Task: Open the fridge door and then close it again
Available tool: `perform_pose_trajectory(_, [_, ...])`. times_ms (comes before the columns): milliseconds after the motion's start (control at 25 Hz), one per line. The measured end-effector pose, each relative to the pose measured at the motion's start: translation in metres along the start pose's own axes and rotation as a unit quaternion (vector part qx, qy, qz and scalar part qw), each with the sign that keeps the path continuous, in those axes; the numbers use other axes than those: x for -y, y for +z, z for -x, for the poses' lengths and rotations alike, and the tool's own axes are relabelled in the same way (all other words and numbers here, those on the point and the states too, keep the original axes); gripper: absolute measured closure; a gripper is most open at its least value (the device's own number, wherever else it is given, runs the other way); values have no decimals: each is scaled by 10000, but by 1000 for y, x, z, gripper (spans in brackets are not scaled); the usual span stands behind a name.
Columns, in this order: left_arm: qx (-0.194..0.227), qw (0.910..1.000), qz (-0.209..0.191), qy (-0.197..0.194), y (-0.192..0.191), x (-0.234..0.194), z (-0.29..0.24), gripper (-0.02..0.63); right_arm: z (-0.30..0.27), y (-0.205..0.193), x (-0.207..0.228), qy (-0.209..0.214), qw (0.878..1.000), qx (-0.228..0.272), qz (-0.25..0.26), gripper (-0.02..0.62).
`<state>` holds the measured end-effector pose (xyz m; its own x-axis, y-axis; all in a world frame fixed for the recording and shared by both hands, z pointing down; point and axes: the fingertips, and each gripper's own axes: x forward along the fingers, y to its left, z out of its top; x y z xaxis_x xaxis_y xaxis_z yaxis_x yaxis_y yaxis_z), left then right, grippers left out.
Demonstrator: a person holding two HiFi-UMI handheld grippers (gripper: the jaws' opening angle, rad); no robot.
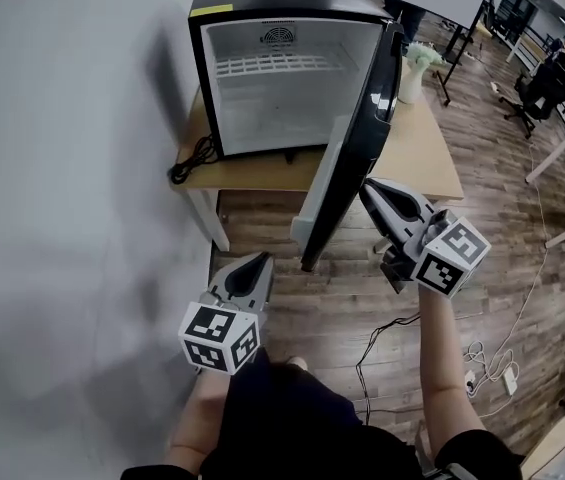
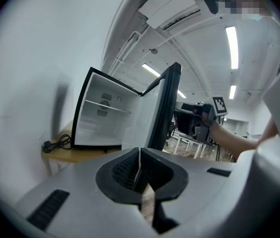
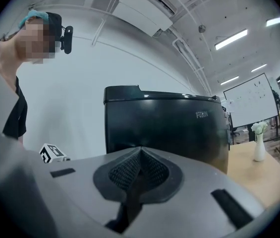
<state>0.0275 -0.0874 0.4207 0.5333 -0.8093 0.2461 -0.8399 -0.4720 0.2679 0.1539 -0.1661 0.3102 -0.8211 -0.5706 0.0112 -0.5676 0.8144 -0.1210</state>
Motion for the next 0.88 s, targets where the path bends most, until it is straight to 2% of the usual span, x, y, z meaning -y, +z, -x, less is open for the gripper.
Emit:
perform_pose_trajectory(360, [77,9998,-14,171,15,-56,0,595,-59,-3,-12,-60,10000,63,10,606])
perform_pose_trajectory(480, [104,9997,23,201,23,-75,0,595,-80,-1,-14,-205,9996,12,168,606])
perform_pose_trajectory(680, [142,9996,72,242,32,-106,-2,595,-114,5,-14,-491,9986,90,155,606])
perform_pose_trajectory(880, [190,9994,94,281,40,-135,-9,594,-154,5,-9,-708,9966,-26,418,606])
